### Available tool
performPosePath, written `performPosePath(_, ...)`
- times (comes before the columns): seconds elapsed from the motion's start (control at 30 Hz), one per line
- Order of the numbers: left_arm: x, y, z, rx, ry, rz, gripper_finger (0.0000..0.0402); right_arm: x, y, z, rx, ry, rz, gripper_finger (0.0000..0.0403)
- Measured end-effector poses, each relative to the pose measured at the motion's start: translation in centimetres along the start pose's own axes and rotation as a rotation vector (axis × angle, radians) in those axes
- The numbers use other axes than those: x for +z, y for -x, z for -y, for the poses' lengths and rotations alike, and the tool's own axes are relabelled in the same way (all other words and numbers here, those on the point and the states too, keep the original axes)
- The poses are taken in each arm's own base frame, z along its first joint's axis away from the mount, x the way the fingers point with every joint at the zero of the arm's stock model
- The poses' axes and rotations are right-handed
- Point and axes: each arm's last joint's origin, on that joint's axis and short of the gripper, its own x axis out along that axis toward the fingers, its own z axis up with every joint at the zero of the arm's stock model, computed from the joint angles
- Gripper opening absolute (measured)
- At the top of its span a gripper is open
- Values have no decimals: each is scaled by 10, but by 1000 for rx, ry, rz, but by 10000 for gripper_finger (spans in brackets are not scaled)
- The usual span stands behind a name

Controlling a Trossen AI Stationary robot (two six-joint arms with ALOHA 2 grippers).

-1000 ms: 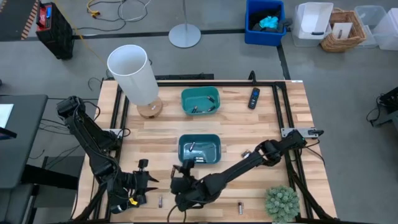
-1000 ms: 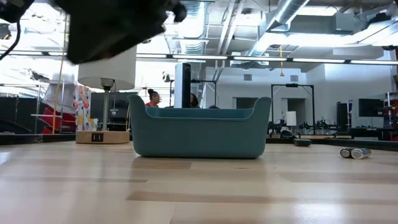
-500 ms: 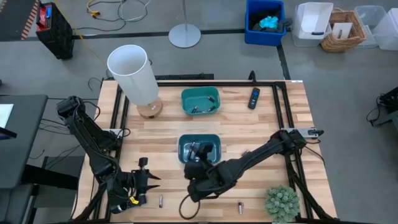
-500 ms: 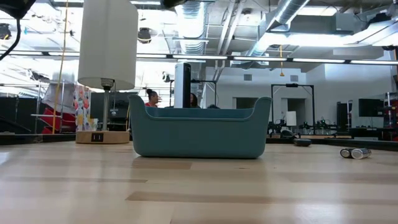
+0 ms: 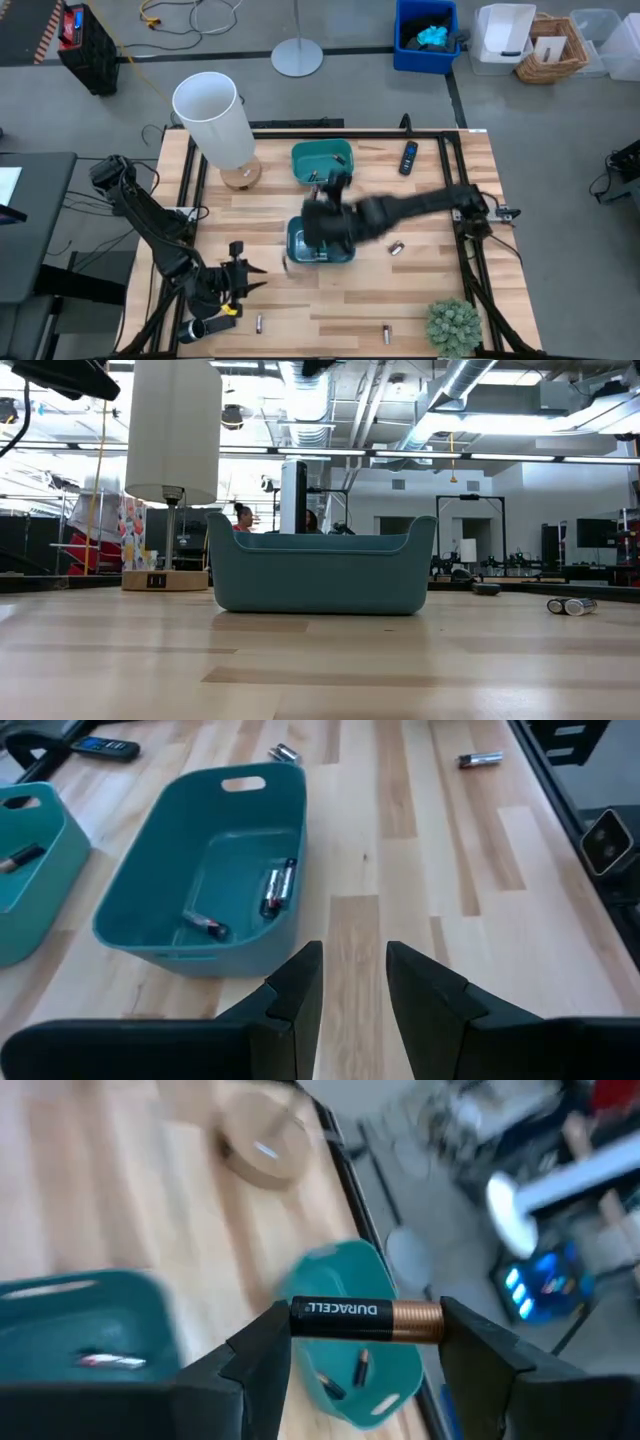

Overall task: Sort batteries
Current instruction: Put the black battery into the green bin, then put the silver battery into the blue bin

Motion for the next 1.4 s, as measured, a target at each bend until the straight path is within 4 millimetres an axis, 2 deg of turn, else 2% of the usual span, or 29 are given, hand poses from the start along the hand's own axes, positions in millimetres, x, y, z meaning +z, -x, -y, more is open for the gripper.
performPosePath(0.13, 0, -3, -3, -10, 8, -27, 108, -4, -52, 53, 65, -125, -111, 223)
performPosePath(0.27, -4, -4, -5, -33, 39, -92, 108, -17, -100, 98, 143, -235, -196, 223)
performPosePath(0.4, -10, -3, -8, -13, 69, -147, 108, -36, -143, 125, 216, -312, -233, 223)
performPosePath(0.57, -13, -3, -9, -15, 79, -185, 108, -58, -171, 142, 348, -429, -275, 224)
performPosePath(0.7, -14, -2, -10, -12, 74, -190, 108, -71, -184, 136, 360, -442, -333, 234)
performPosePath(0.83, -14, -3, -10, -9, 79, -190, 108, -74, -186, 133, 365, -443, -343, 267)
performPosePath(1.03, -14, -3, -10, -9, 86, -190, 108, -71, -187, 132, 362, -455, -308, 305)
performPosePath(1.3, -14, -3, -9, -23, 102, -203, 108, -65, -188, 132, 358, -448, -246, 310)
performPosePath(1.4, -15, -4, -8, -34, 100, -216, 111, -57, -178, 130, 364, -424, -194, 310)
